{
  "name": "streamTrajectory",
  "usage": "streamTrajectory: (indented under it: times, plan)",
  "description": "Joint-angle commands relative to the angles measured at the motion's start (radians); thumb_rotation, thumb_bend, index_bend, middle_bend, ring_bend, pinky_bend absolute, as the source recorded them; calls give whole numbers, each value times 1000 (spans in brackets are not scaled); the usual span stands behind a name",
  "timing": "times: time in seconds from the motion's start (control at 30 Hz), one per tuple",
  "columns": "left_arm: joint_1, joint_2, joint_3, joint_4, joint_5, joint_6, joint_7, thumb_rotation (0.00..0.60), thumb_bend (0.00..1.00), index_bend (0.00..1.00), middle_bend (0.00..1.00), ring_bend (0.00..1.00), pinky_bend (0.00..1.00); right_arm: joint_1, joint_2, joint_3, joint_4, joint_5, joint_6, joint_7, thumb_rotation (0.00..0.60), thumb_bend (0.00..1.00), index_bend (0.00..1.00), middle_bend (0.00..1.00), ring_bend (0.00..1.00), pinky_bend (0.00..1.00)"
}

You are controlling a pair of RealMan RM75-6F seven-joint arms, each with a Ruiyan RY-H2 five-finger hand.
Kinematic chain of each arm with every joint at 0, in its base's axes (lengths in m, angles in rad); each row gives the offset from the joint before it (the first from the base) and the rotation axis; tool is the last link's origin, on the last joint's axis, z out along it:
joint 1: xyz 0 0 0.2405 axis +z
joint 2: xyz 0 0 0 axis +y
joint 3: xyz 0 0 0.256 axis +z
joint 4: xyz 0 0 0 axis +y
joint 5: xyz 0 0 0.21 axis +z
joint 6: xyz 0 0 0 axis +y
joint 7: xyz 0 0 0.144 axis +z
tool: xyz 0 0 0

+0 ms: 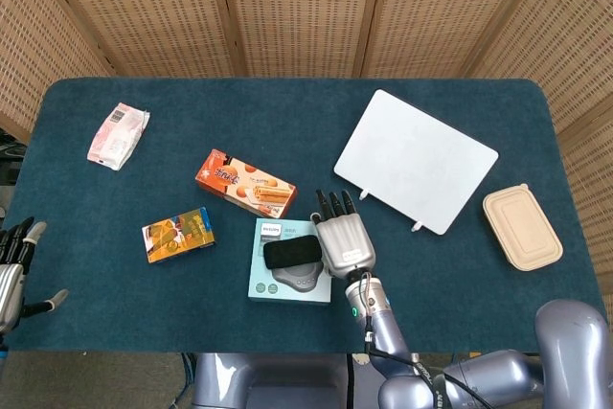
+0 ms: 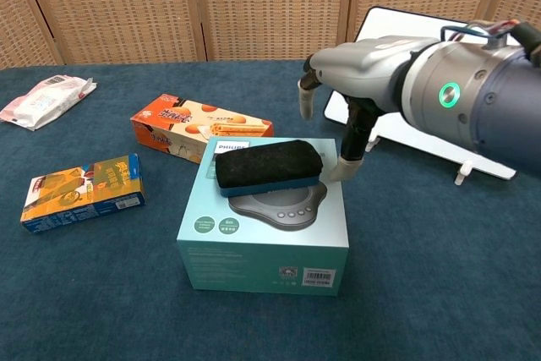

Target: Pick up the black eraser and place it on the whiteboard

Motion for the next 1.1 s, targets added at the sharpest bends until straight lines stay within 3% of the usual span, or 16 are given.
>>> streamTrajectory:
  times: [0.03, 1.1]
  plan:
    - [-1, 1, 0, -1, 1, 0, 1, 600, 156, 0, 0, 0, 0, 11, -10, 2, 0, 10, 4, -4, 600, 105, 312, 0, 0, 0]
    - [-7, 16, -1, -15, -31, -32, 3, 600, 159, 0, 0, 0, 0, 132, -97, 20, 117, 99, 29, -32, 600, 131, 351, 0, 0, 0]
